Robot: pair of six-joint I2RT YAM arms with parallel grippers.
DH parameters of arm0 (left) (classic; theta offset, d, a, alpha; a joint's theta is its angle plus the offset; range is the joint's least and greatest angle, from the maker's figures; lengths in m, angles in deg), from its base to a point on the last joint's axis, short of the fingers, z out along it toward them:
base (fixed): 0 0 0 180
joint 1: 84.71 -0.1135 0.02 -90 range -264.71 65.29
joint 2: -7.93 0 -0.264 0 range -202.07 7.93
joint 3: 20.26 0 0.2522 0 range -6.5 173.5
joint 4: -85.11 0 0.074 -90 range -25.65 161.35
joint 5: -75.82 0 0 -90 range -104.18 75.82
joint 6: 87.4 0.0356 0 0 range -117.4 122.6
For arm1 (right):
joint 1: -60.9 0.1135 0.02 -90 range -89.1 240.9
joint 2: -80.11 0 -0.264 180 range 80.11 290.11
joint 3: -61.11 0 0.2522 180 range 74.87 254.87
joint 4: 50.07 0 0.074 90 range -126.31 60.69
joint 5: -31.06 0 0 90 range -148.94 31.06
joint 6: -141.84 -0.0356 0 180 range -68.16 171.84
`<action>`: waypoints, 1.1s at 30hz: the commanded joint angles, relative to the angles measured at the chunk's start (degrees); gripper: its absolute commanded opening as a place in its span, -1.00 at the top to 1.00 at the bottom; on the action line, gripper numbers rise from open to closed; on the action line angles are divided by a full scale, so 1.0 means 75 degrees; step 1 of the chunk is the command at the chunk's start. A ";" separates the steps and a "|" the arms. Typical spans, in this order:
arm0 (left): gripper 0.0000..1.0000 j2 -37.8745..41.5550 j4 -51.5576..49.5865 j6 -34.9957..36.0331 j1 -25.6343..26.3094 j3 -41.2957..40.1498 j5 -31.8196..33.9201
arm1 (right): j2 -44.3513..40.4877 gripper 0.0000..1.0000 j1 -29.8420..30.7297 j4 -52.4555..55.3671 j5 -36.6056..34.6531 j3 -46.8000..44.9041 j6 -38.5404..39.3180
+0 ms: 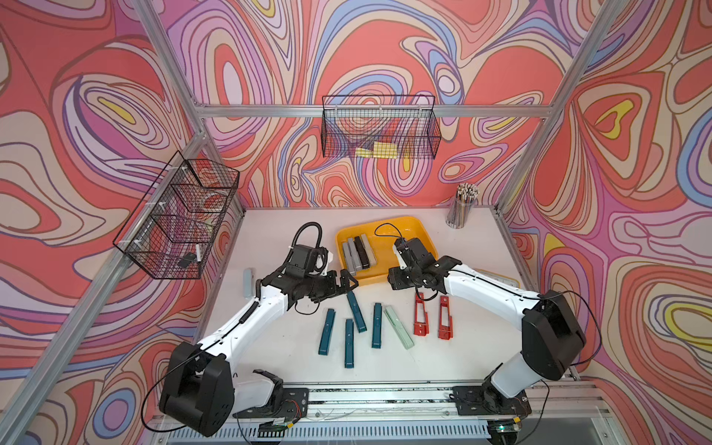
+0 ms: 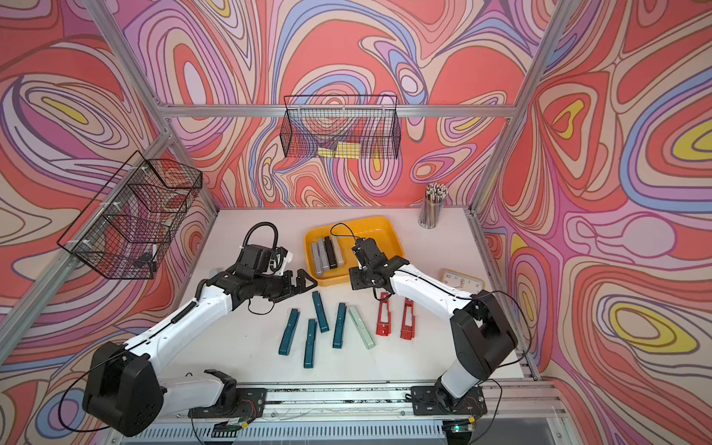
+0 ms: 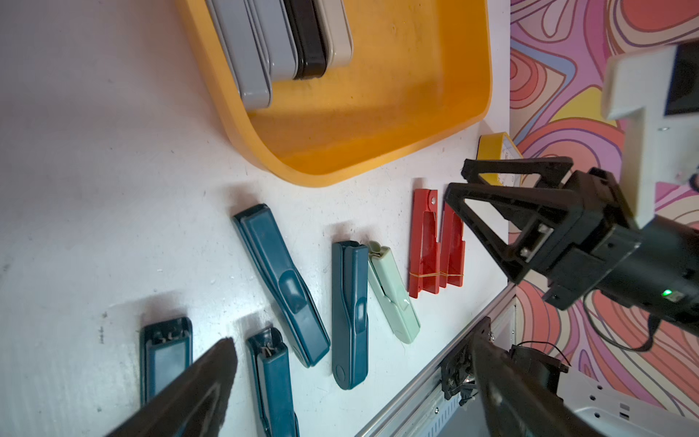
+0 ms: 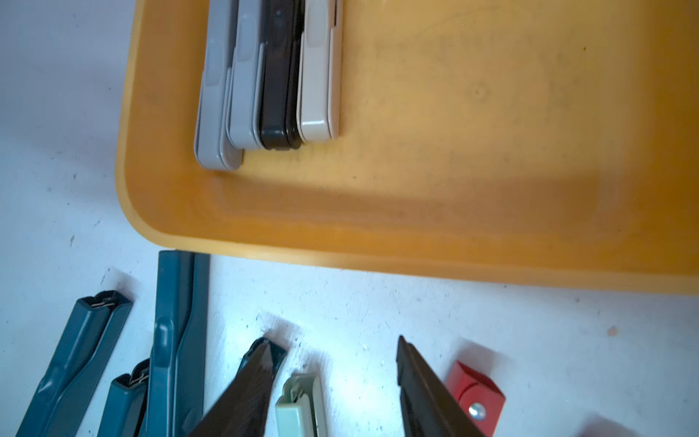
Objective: Put the pruning pliers into the storage box
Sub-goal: Pick up the pruning pliers from the center of the board.
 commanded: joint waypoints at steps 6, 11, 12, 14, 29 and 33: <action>-0.98 0.1107 0.0091 -0.1268 0.0906 -0.0991 0.0348 | -0.0474 -0.09 0.1470 0.0420 -0.0808 -0.0905 -0.1602; -0.98 0.1687 -0.0356 -0.1497 0.1225 -0.1243 0.0516 | -0.0989 -0.11 0.2223 0.0522 -0.1358 -0.1427 -0.2313; -0.99 0.1792 -0.0406 -0.1524 0.1282 -0.1309 0.0547 | -0.1110 -0.11 0.2299 0.0553 -0.1452 -0.1549 -0.2450; -0.98 0.1929 -0.0449 -0.1579 0.1368 -0.1449 0.0568 | -0.1308 -0.11 0.2412 0.0613 -0.1580 -0.1718 -0.2676; -0.98 0.2566 -0.1138 -0.1655 0.1586 -0.1774 0.0488 | -0.2116 -0.17 0.2704 0.0229 -0.1487 -0.2979 -0.3252; -0.98 0.2635 -0.1175 -0.1680 0.1619 -0.1824 0.0409 | -0.2038 -0.18 0.2703 0.0062 -0.1379 -0.3109 -0.3194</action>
